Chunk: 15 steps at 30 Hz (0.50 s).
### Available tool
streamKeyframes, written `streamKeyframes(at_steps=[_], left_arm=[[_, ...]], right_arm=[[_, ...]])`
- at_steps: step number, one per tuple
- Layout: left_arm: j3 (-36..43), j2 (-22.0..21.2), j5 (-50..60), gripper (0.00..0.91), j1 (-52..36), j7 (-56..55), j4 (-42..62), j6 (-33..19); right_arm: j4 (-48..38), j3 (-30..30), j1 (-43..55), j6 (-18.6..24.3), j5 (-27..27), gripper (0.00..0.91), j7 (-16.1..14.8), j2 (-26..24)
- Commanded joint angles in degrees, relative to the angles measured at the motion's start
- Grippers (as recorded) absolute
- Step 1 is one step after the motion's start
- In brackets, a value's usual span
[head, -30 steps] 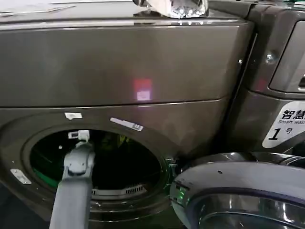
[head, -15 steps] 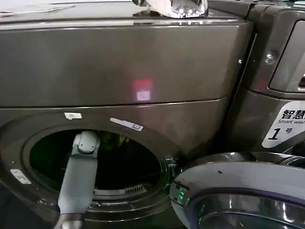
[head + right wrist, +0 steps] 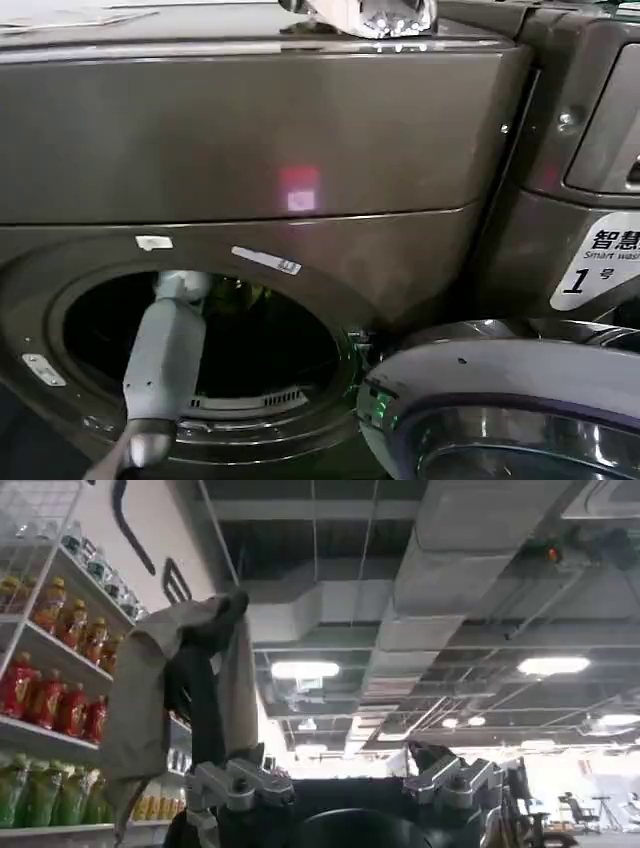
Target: Grasp the clothes from the dryer.
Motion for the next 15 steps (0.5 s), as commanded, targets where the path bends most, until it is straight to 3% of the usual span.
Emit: streamKeyframes(at_steps=[1,15], left_arm=[[1.2,0.0,10.8,0.907,-3.5,20.9,4.5,-12.2],[1.0,-0.2,13.8,0.907,-6.7,21.8,11.7,-8.0]], right_arm=[[0.3,-0.4,0.3,0.0,0.0,0.907,0.0,0.0],[0.2,-0.4,0.1,0.1,0.0,0.907,-0.1,0.0]])
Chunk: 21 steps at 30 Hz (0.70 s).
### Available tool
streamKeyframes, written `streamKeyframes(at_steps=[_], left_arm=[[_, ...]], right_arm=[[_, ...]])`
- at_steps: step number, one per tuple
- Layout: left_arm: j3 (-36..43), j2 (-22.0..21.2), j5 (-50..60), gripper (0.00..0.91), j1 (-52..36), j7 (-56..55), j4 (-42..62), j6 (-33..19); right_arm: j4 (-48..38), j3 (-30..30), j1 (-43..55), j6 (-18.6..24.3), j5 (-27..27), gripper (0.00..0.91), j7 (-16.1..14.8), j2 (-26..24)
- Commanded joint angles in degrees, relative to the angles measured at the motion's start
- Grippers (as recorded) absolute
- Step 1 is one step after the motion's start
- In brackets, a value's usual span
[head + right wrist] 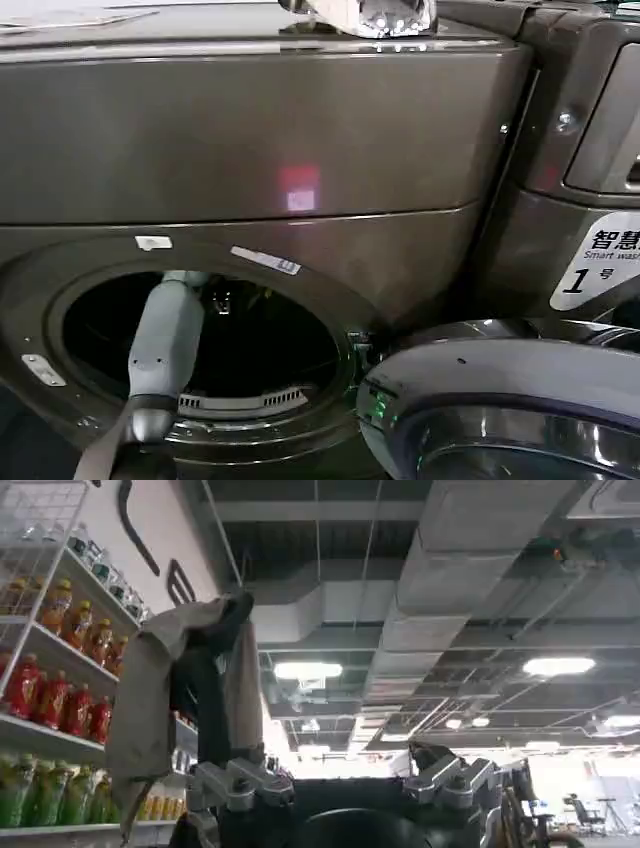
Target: Grasp the clothes from the dryer.
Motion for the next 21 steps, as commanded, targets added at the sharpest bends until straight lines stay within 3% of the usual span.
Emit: streamKeyframes(at_steps=[1,21], left_arm=[[0.4,-0.4,5.3,0.907,-1.7,1.8,5.3,1.3],[-1.5,-0.4,8.8,0.907,-3.2,-3.8,13.7,7.7]], right_arm=[[-0.1,-0.1,0.1,0.1,-0.1,0.907,0.0,0.0],[0.5,-1.1,0.6,0.1,-0.2,0.907,-0.1,0.3]])
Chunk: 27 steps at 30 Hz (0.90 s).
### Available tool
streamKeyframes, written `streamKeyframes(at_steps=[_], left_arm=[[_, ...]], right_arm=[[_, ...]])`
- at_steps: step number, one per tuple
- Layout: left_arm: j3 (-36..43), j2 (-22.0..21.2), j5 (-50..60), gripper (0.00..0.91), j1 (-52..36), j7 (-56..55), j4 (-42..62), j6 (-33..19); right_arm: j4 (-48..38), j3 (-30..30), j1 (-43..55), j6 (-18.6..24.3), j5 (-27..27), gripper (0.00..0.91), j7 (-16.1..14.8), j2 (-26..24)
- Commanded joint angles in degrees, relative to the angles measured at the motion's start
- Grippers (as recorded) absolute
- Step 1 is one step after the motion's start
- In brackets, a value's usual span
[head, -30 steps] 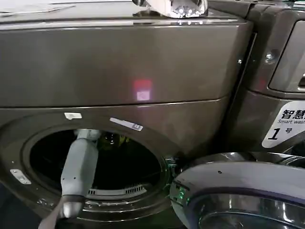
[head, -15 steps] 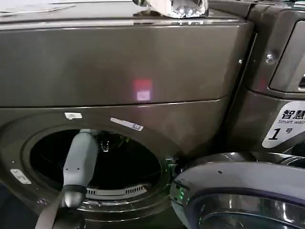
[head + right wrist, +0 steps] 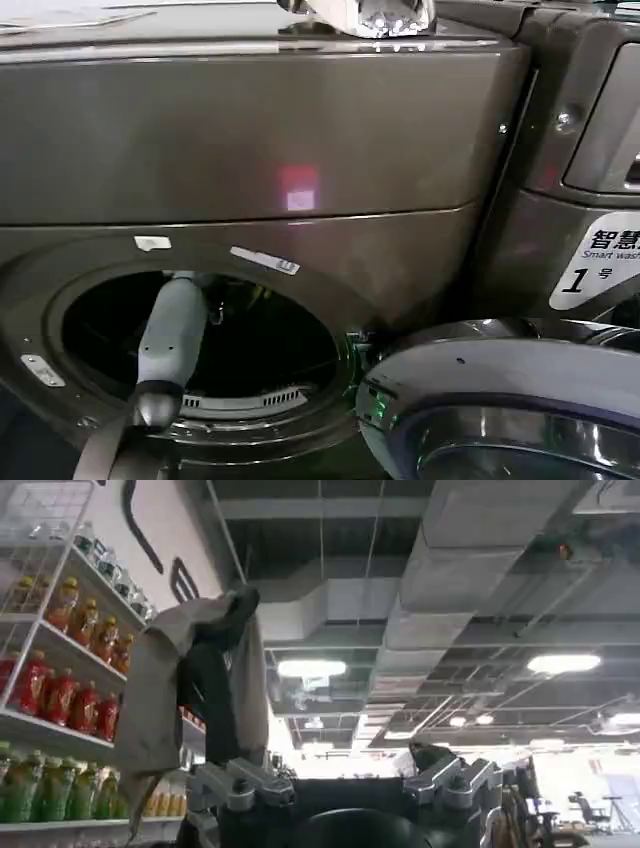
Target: Grasp the clothes from the dryer.
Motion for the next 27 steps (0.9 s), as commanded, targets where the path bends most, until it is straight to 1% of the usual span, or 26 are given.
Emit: streamKeyframes(at_steps=[1,4,8,9,10,14,23,27], left_arm=[[-0.8,0.3,1.8,0.907,-0.6,-2.1,4.2,2.8],[-1.3,0.2,0.9,0.907,-0.9,-4.3,5.8,3.2],[-1.5,0.1,-0.1,0.907,-1.0,-5.4,6.8,2.0],[-1.5,0.2,-0.5,0.398,-0.8,-5.6,6.7,1.7],[-1.5,0.2,-0.7,0.011,-0.7,-5.8,6.5,1.5],[-1.6,0.4,-1.8,0.000,-0.4,-6.3,6.5,1.1],[-1.0,0.3,-4.7,0.000,0.0,-6.5,1.8,2.0],[-1.1,0.2,-6.3,0.000,-0.3,-9.9,1.2,0.5]], right_arm=[[0.0,-0.1,0.1,0.0,0.0,0.907,0.0,-0.1],[-0.1,-0.1,-0.1,0.0,0.0,0.907,0.0,-0.1],[0.1,-0.1,-0.1,0.0,0.1,0.907,0.0,-0.1],[0.0,-0.1,-0.3,0.0,0.1,0.907,0.0,-0.1],[-0.2,-0.1,-0.4,0.1,0.1,0.907,0.0,-0.1],[-0.3,-0.1,-0.3,0.3,0.1,0.907,0.0,0.0],[-0.4,-0.3,-0.3,0.4,0.1,0.907,0.0,0.1],[-0.3,-0.4,-0.2,0.4,0.0,0.907,0.0,0.2]])
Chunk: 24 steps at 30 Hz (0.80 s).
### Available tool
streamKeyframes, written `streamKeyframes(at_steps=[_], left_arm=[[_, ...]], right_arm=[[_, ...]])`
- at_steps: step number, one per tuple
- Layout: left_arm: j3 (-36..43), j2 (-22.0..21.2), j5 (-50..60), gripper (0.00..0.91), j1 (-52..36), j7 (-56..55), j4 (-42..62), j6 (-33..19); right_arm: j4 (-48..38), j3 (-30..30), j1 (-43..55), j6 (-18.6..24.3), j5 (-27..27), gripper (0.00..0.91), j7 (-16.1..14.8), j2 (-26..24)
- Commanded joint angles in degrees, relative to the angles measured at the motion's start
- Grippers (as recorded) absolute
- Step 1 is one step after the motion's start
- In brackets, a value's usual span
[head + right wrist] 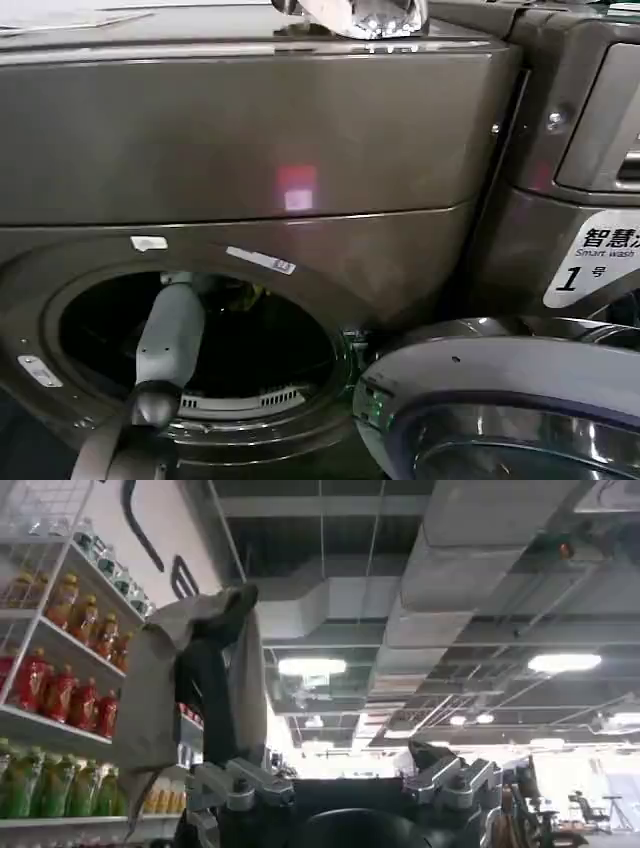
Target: Grasp the clothes from the dryer.
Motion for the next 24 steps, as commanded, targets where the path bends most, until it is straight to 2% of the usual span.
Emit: streamKeyframes(at_steps=[1,6,7,9,12,13,15,20,22,24], left_arm=[[-0.1,-0.1,-3.9,0.000,-0.5,-5.0,-2.7,-1.3],[0.8,-0.4,-14.8,0.000,0.6,-16.0,-5.8,1.4],[0.7,-0.6,-15.0,0.000,0.7,-16.8,-6.2,3.1],[0.9,-1.1,-15.8,0.000,0.6,-25.5,-6.0,6.6],[0.5,-2.3,-25.1,0.000,-0.6,-36.8,-4.9,14.3],[0.6,-2.5,-32.5,0.000,-0.6,-40.5,-5.1,15.7],[0.7,-3.1,-40.5,0.000,0.1,-48.6,-5.6,16.7],[0.2,-3.5,-64.2,0.000,3.7,-58.6,-10.4,19.3],[-0.1,-3.7,-77.1,0.000,5.0,-64.2,-12.3,20.2],[-0.4,-3.7,-81.2,0.000,5.8,-67.6,-13.4,19.8]], right_arm=[[0.0,-0.1,0.2,0.0,0.0,0.907,0.0,0.0],[-0.1,-0.1,0.2,-0.2,0.1,0.907,0.0,0.1],[-0.1,-0.2,0.1,-0.2,0.1,0.907,0.0,0.1],[0.2,-0.3,0.1,-0.3,0.1,0.907,0.0,0.2],[0.6,-0.2,-0.2,-1.1,-0.4,0.907,-0.2,0.2],[0.8,-0.3,-0.3,-1.5,-0.4,0.907,0.0,0.2],[1.3,-0.3,-0.2,-2.5,-0.4,0.907,0.1,0.4],[1.7,-0.7,-0.2,-2.5,-0.3,0.907,0.1,0.4],[2.0,-0.7,0.0,-2.6,-0.1,0.907,0.1,0.2],[2.0,-0.9,0.1,-2.6,0.0,0.907,0.1,0.2]])
